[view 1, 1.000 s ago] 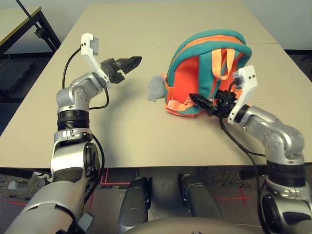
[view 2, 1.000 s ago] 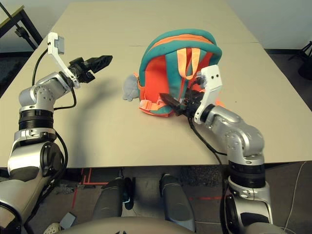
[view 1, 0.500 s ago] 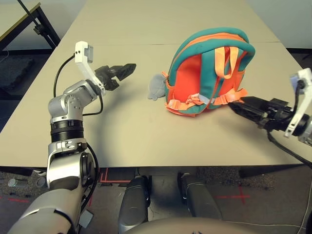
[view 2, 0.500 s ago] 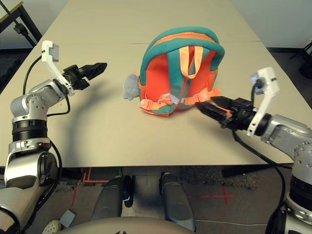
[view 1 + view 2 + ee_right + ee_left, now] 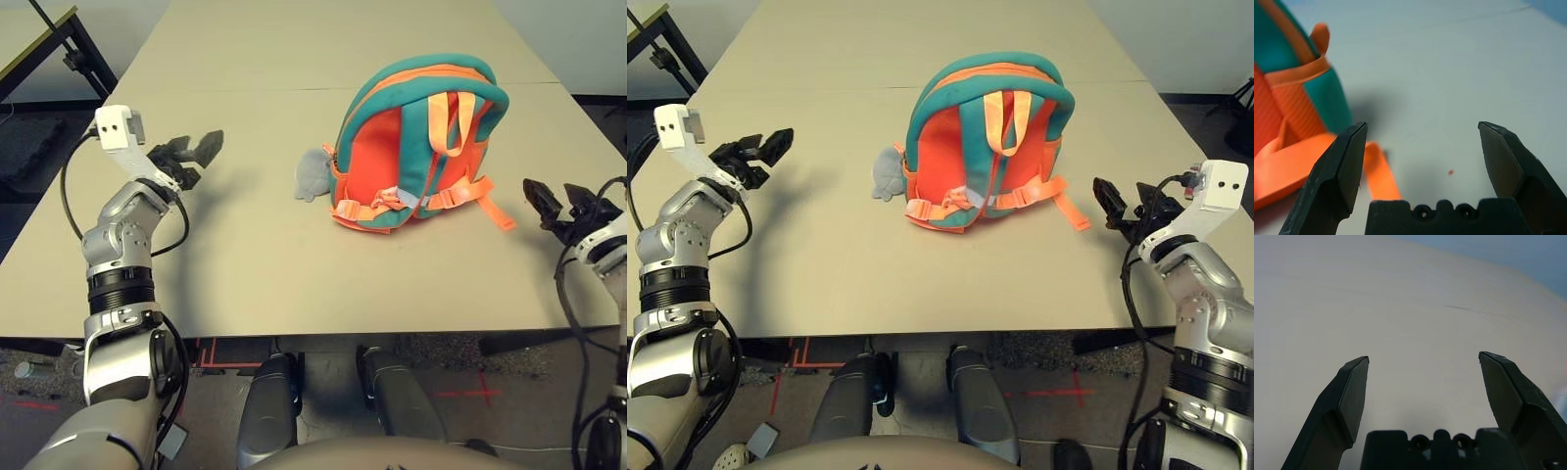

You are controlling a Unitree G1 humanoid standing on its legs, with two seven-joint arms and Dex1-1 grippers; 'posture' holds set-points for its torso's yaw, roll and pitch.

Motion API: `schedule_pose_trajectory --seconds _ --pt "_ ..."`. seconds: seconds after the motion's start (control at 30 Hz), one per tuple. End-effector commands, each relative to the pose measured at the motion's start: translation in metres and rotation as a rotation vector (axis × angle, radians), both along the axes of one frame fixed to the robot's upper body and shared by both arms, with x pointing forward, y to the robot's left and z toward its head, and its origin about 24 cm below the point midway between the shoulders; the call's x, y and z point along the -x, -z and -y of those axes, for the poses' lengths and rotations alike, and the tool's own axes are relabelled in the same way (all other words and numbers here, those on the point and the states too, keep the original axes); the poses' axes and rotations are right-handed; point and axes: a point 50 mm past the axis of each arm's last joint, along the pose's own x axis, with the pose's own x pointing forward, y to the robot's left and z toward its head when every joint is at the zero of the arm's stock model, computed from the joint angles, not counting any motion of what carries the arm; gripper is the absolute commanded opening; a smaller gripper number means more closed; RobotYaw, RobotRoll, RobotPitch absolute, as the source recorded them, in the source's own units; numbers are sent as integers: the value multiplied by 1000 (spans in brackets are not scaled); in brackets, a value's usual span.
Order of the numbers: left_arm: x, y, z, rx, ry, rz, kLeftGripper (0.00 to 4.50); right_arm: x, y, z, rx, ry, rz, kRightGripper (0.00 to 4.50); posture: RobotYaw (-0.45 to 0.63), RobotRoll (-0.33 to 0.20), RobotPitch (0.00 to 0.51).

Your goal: Put the pencil case into the backpack and zip it.

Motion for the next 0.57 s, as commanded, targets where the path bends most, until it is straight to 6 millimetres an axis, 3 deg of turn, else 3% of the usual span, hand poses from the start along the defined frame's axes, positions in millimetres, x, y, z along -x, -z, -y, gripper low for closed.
schedule_pose_trajectory --seconds 0.03,0.57 --pt "8 13 -18 -22 -96 -33 4500 -2 8 2 9 39 5 4479 -138 0 211" --pt "18 32 -34 17 -193 -76 4500 0 18 -2 8 31 -7 4479 -122 0 206"
